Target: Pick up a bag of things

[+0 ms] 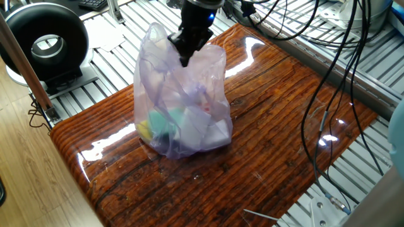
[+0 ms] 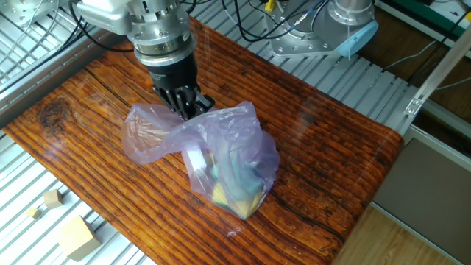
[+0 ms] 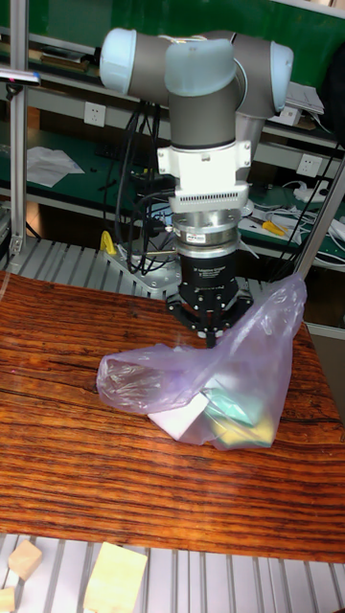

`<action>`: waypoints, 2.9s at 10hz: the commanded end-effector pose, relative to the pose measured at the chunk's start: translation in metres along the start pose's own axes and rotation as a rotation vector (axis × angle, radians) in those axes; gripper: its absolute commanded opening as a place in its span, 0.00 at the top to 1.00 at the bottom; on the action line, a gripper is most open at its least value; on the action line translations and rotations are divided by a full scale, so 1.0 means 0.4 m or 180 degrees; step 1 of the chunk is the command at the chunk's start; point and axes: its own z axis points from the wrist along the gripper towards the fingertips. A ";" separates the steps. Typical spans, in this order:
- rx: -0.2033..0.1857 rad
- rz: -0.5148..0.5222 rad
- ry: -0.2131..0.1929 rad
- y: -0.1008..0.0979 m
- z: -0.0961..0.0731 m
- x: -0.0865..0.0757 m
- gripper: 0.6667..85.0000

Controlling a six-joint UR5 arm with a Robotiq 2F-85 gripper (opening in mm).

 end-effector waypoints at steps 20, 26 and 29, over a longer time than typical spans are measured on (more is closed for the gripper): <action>-0.0827 -0.0799 -0.0456 0.148 0.038 -0.085 0.00; -0.0609 -0.0831 -0.0522 0.103 0.119 -0.110 0.00; -0.0526 -0.0869 -0.0586 0.082 0.150 -0.122 0.02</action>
